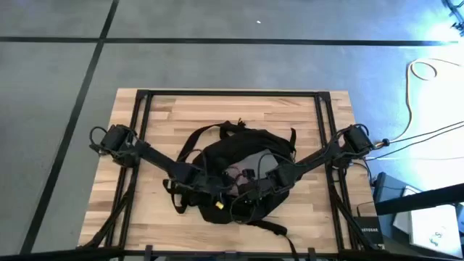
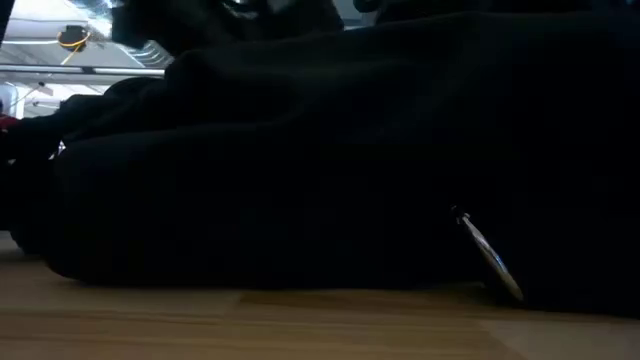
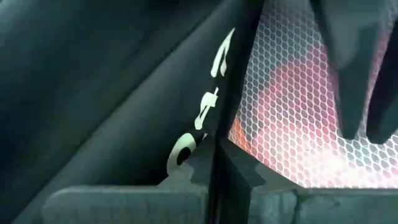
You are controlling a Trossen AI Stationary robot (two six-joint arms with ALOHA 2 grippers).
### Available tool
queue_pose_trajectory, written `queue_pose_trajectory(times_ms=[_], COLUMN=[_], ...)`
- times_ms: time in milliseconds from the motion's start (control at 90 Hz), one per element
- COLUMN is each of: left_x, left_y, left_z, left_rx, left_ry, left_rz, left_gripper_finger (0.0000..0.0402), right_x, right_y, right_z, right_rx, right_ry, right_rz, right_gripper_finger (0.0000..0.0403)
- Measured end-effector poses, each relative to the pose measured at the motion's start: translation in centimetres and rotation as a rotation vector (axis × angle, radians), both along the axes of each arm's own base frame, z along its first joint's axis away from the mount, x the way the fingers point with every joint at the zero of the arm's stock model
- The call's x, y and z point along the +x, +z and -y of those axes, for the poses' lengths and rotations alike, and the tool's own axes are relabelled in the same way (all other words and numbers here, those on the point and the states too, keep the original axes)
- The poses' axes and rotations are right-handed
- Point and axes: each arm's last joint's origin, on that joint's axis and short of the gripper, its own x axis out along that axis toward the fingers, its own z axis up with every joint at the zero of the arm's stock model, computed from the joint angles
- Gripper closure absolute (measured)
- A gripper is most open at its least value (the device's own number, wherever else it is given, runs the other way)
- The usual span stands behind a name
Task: Unpack backpack
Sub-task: Remove the white zip bag from the black bag
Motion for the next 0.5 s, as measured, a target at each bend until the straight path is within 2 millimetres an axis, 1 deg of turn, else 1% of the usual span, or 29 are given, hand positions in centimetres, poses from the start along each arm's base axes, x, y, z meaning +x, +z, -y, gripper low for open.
queue_pose_trajectory(times_ms=[89, 267, 378, 500], left_x=[0.2, 0.2, 0.0, -0.1], left_y=[-0.1, -0.5, -0.7, -0.8], left_z=[-0.7, -2.3, -3.4, -4.3], left_rx=[-0.083, -0.096, -0.05, 0.052], left_ry=[0.0, 0.057, 0.105, 0.172], left_rz=[-0.021, -0.078, -0.116, -0.128], left_gripper_finger=[0.0378, 0.0378, 0.0378, 0.0378], right_x=[0.0, 0.0, 0.0, 0.0], right_y=[0.0, 0.0, 0.0, 0.0], right_z=[0.0, 0.0, 0.0, 0.0], right_rx=[0.002, 0.013, 0.013, 0.021], right_ry=[0.001, 0.008, 0.008, -0.001], right_rz=[0.0, -0.006, -0.005, -0.008], right_gripper_finger=[0.0398, 0.0398, 0.0398, 0.0398])
